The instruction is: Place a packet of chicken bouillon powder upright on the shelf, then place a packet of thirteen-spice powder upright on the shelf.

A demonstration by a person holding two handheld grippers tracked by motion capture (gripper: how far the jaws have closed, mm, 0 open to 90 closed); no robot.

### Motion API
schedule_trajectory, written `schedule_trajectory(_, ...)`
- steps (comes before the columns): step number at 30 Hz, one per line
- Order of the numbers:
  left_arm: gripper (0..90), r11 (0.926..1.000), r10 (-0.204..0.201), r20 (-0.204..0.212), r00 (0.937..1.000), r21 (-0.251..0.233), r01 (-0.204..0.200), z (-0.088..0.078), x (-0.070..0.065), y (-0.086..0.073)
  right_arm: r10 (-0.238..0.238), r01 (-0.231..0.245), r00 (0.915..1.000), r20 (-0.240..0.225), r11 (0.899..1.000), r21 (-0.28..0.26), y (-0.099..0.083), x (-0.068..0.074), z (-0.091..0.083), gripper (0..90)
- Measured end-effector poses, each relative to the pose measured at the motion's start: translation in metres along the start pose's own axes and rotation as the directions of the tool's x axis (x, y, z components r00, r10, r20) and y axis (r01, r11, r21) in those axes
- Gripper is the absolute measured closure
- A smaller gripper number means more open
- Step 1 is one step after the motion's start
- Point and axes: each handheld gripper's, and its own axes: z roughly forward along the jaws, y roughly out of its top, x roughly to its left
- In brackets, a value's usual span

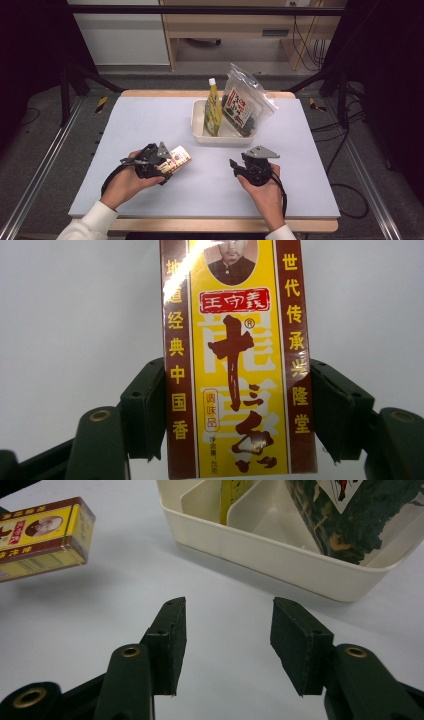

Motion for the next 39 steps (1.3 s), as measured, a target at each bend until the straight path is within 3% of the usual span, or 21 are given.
schedule_trajectory(10, 31.4, 0.9935, 0.06, -0.054, 0.9967, -0.093, -0.065, -0.001, -0.014, 0.02, 0.028, -0.029, 0.9991, -0.03, 0.999, -0.035, 0.005, -0.002, -0.007, 46.4)
schedule_trajectory(15, 31.5, 0.9797, 0.091, -0.082, 0.9924, -0.171, -0.104, -0.005, -0.021, 0.026, 0.042, -0.046, 0.9973, -0.06, 0.996, -0.072, 0.02, 0.0, -0.017, 45.5)
schedule_trajectory(20, 31.5, 0.967, 0.145, -0.111, 0.9832, -0.194, -0.165, -0.006, -0.029, 0.031, 0.018, -0.024, 0.9963, -0.084, 0.997, -0.078, 0.037, 0.002, -0.026, 45.1)
schedule_trajectory(27, 31.5, 0.9532, 0.172, -0.154, 0.973, -0.223, -0.204, -0.007, -0.035, 0.035, 0.026, -0.036, 0.9826, -0.184, 0.998, -0.051, 0.058, 0.004, -0.031, 44.2)
schedule_trajectory(39, 31.5, 0.9348, 0.178, -0.189, 0.9657, -0.274, -0.226, -0.009, -0.04, 0.039, -0.007, 0.004, 0.9669, -0.255, 1.0, -0.013, 0.078, 0.02, -0.026, 44.9)
